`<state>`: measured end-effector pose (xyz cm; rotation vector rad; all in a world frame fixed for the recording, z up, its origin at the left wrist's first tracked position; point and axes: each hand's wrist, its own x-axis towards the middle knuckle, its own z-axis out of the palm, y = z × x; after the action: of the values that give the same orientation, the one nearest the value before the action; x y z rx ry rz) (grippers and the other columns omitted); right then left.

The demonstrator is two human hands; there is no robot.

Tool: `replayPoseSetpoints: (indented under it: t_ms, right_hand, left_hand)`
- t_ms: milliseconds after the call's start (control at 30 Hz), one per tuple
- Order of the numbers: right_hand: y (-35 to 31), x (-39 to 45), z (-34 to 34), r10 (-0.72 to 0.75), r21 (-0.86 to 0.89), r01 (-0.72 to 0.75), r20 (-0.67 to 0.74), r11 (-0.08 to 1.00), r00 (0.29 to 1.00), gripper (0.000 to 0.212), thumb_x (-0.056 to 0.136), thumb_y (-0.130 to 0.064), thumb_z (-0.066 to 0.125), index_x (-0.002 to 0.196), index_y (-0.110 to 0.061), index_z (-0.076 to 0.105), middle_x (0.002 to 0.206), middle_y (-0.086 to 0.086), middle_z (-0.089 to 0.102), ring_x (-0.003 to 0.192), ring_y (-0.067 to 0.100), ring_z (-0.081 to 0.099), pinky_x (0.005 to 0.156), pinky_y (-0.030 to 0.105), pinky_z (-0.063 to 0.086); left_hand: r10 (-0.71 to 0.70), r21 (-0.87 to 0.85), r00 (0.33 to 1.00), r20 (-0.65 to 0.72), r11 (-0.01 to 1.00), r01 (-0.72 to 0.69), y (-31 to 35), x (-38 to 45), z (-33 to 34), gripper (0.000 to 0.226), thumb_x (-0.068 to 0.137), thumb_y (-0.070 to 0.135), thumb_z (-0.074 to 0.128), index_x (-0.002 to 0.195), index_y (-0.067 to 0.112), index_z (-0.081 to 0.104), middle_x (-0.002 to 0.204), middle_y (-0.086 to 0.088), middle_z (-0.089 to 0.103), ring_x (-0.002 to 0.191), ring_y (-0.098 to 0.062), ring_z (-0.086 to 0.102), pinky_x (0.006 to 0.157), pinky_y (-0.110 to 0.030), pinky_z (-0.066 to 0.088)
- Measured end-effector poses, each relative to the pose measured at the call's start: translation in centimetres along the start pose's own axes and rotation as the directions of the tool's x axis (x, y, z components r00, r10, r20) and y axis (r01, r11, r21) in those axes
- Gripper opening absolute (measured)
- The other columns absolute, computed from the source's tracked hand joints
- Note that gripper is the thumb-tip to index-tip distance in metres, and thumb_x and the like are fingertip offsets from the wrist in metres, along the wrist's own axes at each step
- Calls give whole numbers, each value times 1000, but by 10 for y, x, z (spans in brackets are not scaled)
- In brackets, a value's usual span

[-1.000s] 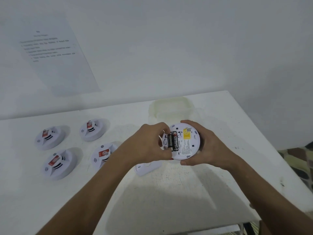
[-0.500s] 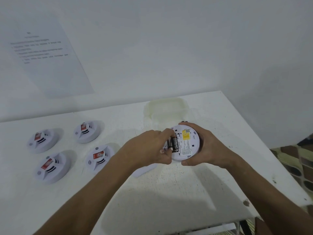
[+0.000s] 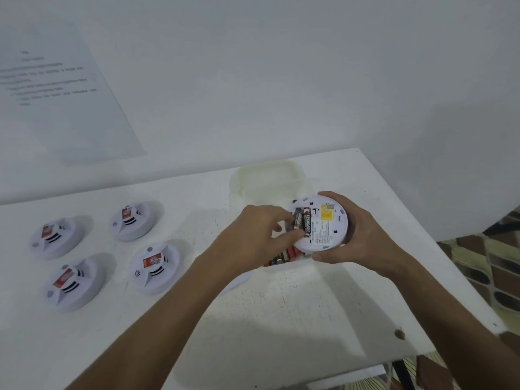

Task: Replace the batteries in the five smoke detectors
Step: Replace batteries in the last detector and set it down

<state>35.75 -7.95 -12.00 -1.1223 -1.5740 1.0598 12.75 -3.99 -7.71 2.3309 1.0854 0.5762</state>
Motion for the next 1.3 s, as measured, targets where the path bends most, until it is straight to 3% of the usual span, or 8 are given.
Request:
replayPoseSetpoints:
  t_ms: [100, 200, 333, 500, 600, 1067, 1200, 1300]
  right_hand:
    - [2, -4, -12, 3, -16, -3, -49, 1000, 999, 90, 58, -3, 93, 137, -19, 52, 125, -2, 66, 118, 21, 62, 87, 27, 57]
    - [6, -14, -26, 21, -21, -23, -89, 1000, 996, 89, 58, -3, 93, 136, -19, 53, 125, -4, 65, 118, 18, 62, 85, 25, 57]
    - [15, -32, -51, 60, -1, -61, -152, 998, 987, 90, 59, 4, 92, 135, -24, 54, 129, -2, 65, 120, 18, 62, 91, 40, 58]
    - [24, -47, -70, 89, 11, -89, -177, 996, 980, 92, 55, -4, 93, 136, -22, 53, 127, -2, 65, 120, 18, 61, 93, 39, 58]
    - [26, -52, -74, 79, 14, -78, -137, 997, 987, 90, 58, -2, 93, 136, -23, 54, 126, -1, 64, 118, 18, 61, 88, 33, 59]
    - [24, -42, -67, 49, 54, -48, -21, 997, 999, 90, 58, -5, 91, 135, -28, 52, 129, -6, 62, 123, 16, 58, 88, 26, 57]
    - [21, -35, -61, 47, 72, -49, 26, 996, 999, 96, 57, -6, 92, 140, -21, 47, 131, -3, 61, 125, 23, 57, 89, 36, 58]
    - [19, -30, -56, 25, 95, -31, 64, 995, 998, 97, 58, -3, 92, 142, -21, 47, 131, 0, 60, 123, 26, 58, 87, 38, 60]
  left_hand:
    - [-2, -29, 992, -129, 1000, -1, 11, 14, 4, 19, 94, 30, 60, 101, 18, 74, 92, 9, 73, 77, 3, 66, 59, -12, 50]
    - [-109, -193, 971, -212, 979, 68, 13, 28, 5, 13, 92, 25, 60, 93, 24, 73, 79, 18, 69, 68, 3, 67, 61, -18, 55]
    - [-265, -306, 958, -113, 926, 220, -1, 39, 17, 19, 87, 23, 62, 77, 39, 68, 73, 11, 71, 67, -19, 69, 63, -40, 60]
    - [-371, -144, 922, 109, 912, 384, -21, 47, 53, 14, 86, 28, 65, 99, 29, 68, 88, 15, 70, 75, -5, 66, 60, -17, 46]
    - [-420, -173, 900, 115, 884, 435, -26, 54, 68, 9, 82, 27, 68, 91, 26, 68, 84, 12, 71, 70, -1, 67, 61, -14, 48]
    - [-367, -130, 930, 4, 922, 364, -17, 47, 79, 21, 90, 25, 65, 110, 26, 71, 96, 14, 69, 67, 4, 61, 57, -2, 40]
    - [-192, -290, 978, -85, 944, 160, 15, 42, 60, 17, 81, 35, 66, 97, 41, 63, 105, 19, 62, 81, 4, 62, 60, -8, 46]
    - [-50, -227, 995, 81, 972, 67, 32, 42, 48, 32, 73, 47, 69, 102, 50, 54, 115, 21, 52, 97, 3, 58, 68, -12, 51]
